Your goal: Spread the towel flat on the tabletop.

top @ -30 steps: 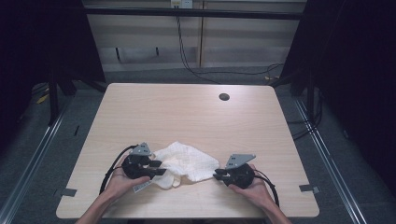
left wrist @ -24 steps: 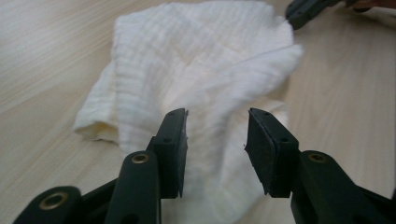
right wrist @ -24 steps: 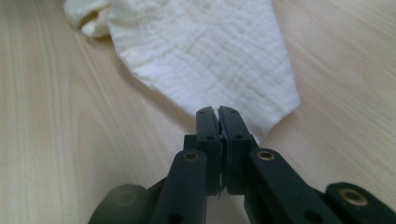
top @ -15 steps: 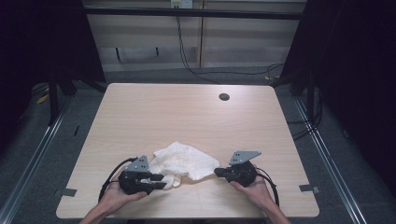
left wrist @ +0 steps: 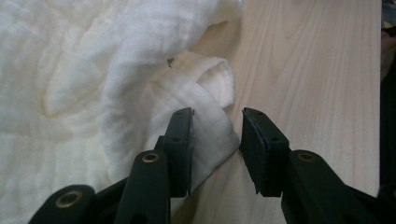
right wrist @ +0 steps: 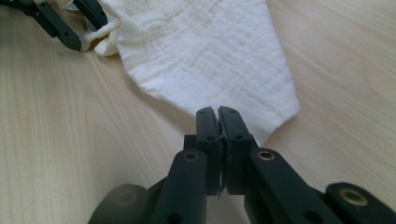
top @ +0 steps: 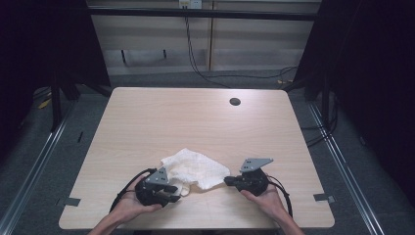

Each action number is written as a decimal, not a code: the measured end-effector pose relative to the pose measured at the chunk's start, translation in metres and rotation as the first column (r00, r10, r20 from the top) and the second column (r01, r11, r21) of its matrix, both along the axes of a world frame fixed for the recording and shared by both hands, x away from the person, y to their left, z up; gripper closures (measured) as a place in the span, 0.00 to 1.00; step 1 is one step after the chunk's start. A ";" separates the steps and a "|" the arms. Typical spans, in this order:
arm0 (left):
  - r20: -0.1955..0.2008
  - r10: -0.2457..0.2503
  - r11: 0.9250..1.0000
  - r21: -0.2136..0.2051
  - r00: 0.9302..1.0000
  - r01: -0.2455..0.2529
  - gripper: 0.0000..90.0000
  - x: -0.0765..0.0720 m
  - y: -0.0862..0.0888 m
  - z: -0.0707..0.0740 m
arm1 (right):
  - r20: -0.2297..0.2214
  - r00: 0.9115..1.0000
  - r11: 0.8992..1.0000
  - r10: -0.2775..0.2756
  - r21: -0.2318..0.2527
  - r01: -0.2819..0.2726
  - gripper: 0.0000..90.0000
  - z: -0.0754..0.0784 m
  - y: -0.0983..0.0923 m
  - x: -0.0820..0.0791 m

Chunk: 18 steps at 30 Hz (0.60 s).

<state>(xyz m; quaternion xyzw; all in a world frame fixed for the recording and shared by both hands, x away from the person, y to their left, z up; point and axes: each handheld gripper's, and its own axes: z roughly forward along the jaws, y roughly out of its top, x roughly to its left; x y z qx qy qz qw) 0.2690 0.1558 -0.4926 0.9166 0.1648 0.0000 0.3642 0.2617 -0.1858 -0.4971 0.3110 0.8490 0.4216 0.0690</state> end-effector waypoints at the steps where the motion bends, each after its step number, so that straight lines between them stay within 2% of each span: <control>1: 0.011 -0.009 1.000 0.003 1.000 0.009 0.72 0.000 0.000 0.000 | -0.004 1.000 1.000 0.001 -0.004 -0.001 0.98 -0.001 0.000 0.000; 2: 0.032 -0.014 1.000 0.008 0.999 0.014 0.72 -0.002 0.000 -0.001 | -0.007 1.000 1.000 -0.002 -0.004 0.002 0.98 -0.001 0.000 0.000; 4: 0.035 -0.014 1.000 0.005 0.999 0.014 0.72 -0.003 -0.001 -0.001 | -0.008 1.000 1.000 0.000 -0.003 0.000 0.98 -0.001 0.000 0.001; 5: 0.037 -0.027 1.000 0.017 0.999 0.027 0.72 -0.003 -0.002 0.000 | -0.009 1.000 1.000 0.001 -0.003 -0.001 0.98 -0.001 0.001 0.000; 6: 0.037 -0.027 1.000 0.005 0.999 0.027 0.72 -0.005 -0.003 -0.001 | -0.009 1.000 1.000 0.002 -0.003 -0.002 0.98 -0.002 0.001 0.001; 7: 0.058 -0.039 0.999 0.024 0.998 0.037 0.72 -0.009 -0.006 0.000 | -0.008 1.000 1.000 0.002 -0.003 -0.002 0.98 -0.001 0.001 0.000; 8: 0.058 -0.039 0.999 0.024 0.998 0.037 0.72 -0.009 -0.006 0.000 | -0.008 1.000 1.000 0.002 -0.003 -0.002 0.98 -0.001 0.001 0.000; 9: 0.066 -0.045 0.998 0.049 0.997 0.042 0.72 -0.011 -0.007 0.002 | -0.008 1.000 1.000 0.002 0.002 -0.002 0.98 -0.001 0.000 0.000; 10: 0.066 -0.045 0.998 0.049 0.997 0.042 0.78 -0.011 -0.007 0.002 | -0.008 1.000 1.000 0.002 0.002 -0.002 0.98 -0.001 0.000 0.000; 11: 0.065 -0.036 0.999 0.039 0.997 0.034 0.78 -0.010 -0.007 0.001 | -0.008 1.000 1.000 0.000 0.008 0.000 0.98 -0.001 0.000 0.000; 12: 0.068 -0.041 0.998 0.042 0.997 0.038 0.83 -0.010 -0.007 0.001 | -0.007 1.000 1.000 0.000 0.009 0.000 0.98 0.000 0.000 0.000; 13: 0.069 -0.050 0.998 0.040 0.996 0.047 0.94 -0.009 -0.008 0.001 | -0.004 1.000 1.000 0.002 0.008 -0.002 0.98 0.000 -0.001 0.000; 14: 0.072 -0.041 0.998 0.044 0.997 0.038 0.94 -0.010 -0.009 0.001 | -0.004 1.000 1.000 0.002 0.008 -0.002 0.98 0.000 -0.001 0.000; 17: 0.027 -0.049 0.998 0.032 0.998 0.049 0.97 -0.006 -0.008 0.002 | -0.011 1.000 1.000 0.001 0.016 -0.001 0.98 0.001 -0.002 -0.001; 18: 0.009 -0.052 0.998 0.043 0.999 0.052 0.97 -0.005 -0.006 0.003 | -0.011 1.000 1.000 0.001 0.016 -0.001 0.98 0.001 -0.002 -0.001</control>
